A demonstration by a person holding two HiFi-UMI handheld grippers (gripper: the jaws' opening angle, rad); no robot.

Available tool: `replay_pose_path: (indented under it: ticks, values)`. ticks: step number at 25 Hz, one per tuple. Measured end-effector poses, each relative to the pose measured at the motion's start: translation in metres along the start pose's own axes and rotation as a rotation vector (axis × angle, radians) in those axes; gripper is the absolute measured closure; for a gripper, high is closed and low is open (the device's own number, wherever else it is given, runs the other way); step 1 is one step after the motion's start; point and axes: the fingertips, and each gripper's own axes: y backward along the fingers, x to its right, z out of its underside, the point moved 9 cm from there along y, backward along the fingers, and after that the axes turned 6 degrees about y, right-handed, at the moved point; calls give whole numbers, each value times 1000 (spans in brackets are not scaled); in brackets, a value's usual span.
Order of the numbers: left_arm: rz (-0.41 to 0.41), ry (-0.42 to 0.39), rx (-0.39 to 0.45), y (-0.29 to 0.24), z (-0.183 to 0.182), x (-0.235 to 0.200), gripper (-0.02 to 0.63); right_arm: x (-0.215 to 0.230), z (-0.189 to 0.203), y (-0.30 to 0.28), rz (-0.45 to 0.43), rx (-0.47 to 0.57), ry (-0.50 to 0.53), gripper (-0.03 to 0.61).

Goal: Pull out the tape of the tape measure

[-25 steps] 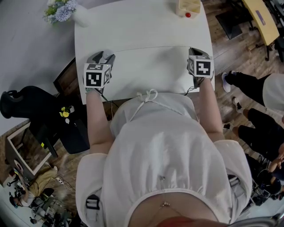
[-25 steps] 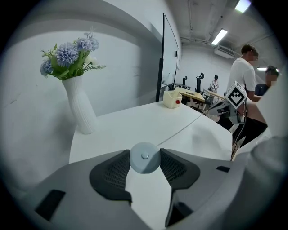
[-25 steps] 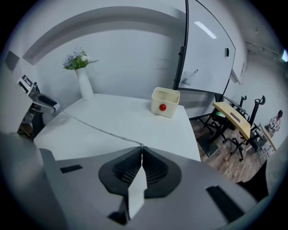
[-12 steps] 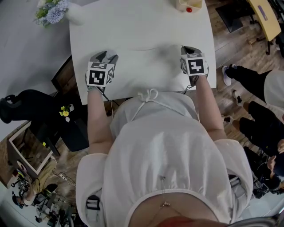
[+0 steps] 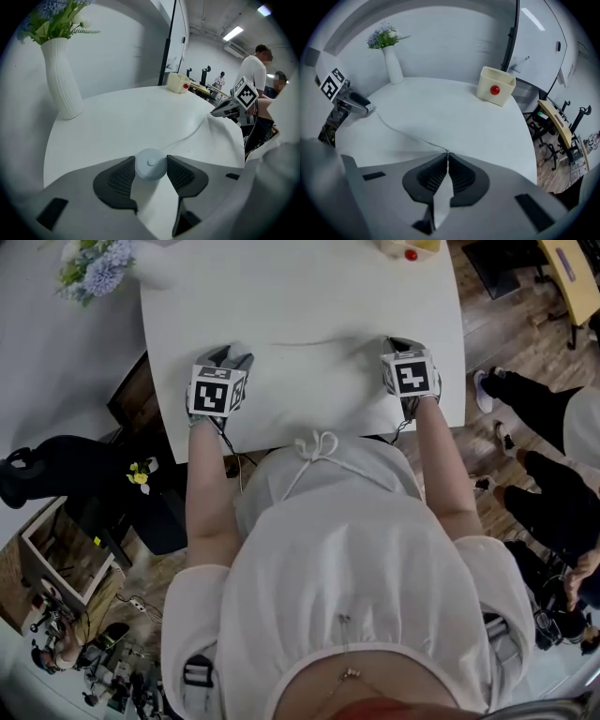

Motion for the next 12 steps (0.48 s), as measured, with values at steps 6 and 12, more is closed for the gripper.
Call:
replay_pose_path:
  ticks: [6,12]
  values:
    - [2,4,-17,-13,6,-3,387,5,7,-11,38,-28,-2,557]
    - [-32,-19,-15,-15,7,-2,383,1,7,-12,28,-15,2,552]
